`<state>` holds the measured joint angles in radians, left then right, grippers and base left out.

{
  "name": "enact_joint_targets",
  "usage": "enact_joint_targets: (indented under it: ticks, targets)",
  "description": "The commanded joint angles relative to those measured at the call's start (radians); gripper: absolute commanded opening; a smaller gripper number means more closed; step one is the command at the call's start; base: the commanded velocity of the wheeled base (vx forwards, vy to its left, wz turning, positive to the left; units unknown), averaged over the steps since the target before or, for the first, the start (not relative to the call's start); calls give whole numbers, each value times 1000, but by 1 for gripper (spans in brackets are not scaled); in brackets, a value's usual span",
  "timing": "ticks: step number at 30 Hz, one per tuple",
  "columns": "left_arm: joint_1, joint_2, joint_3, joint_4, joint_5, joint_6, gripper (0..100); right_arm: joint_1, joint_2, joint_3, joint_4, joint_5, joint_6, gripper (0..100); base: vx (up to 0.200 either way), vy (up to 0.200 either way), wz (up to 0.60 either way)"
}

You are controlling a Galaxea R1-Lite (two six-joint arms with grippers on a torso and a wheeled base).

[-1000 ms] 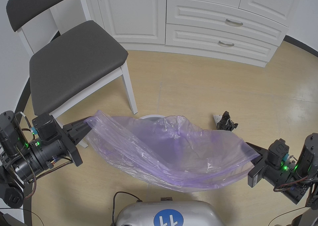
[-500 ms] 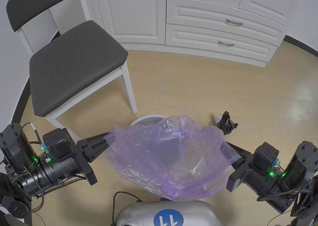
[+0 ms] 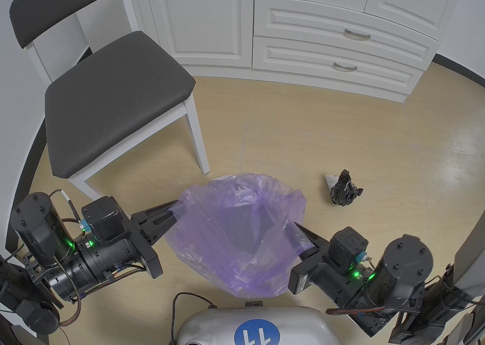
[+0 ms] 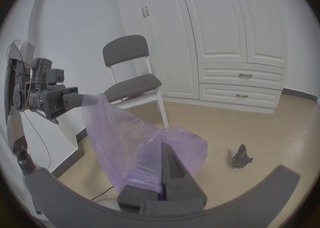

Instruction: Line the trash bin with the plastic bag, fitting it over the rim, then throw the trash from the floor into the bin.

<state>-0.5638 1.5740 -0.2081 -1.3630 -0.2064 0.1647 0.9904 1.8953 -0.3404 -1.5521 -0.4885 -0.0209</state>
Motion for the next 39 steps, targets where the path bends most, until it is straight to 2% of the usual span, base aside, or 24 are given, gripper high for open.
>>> enact_joint_targets:
  ticks: [1, 6, 11, 13, 16, 18, 19, 22, 30, 33, 39]
  targets:
    - [-1, 89, 1, -28, 22, -14, 0, 2, 82, -19, -19, -1, 9, 0, 0, 0, 0]
    - [-1, 169, 15, -168, 47, -28, 0, -3, 88, -19, -19, 1, 12, 0, 0, 0, 0]
    - [-16, 158, 26, -171, 67, -25, 0, -4, 97, -38, -19, 5, 59, 0, 0, 0, 0]
    - [-27, 150, 30, -169, 67, -28, 0, -16, 105, -81, -19, 8, 119, 0, 0, 0, 0]
    - [-24, 164, 21, -169, 68, -39, 0, -45, 97, -126, 66, 18, 174, 0, 0, 0, 0]
    - [-24, 164, 21, -169, 68, -39, 0, -45, 97, -126, 66, 18, 174, 0, 0, 0, 0]
    - [-14, 179, 4, -169, 67, -91, 0, -55, 79, -169, 164, 18, 233, 0, 0, 0, 0]
    - [-7, 199, -22, -169, 68, -146, 0, -56, 42, -207, 284, 21, 295, 0, 0, 0, 0]
    - [12, 224, -39, -169, 68, -171, 0, -62, -13, -342, 649, 67, 487, 0, 0, 0, 0]
    - [10, 213, -31, -169, 68, -171, 0, -62, -12, -370, 704, 71, 519, 0, 0, 0, 0]
    - [10, 205, -30, -169, 68, -172, 0, -62, -32, -376, 715, 70, 522, 0, 0, 0, 0]
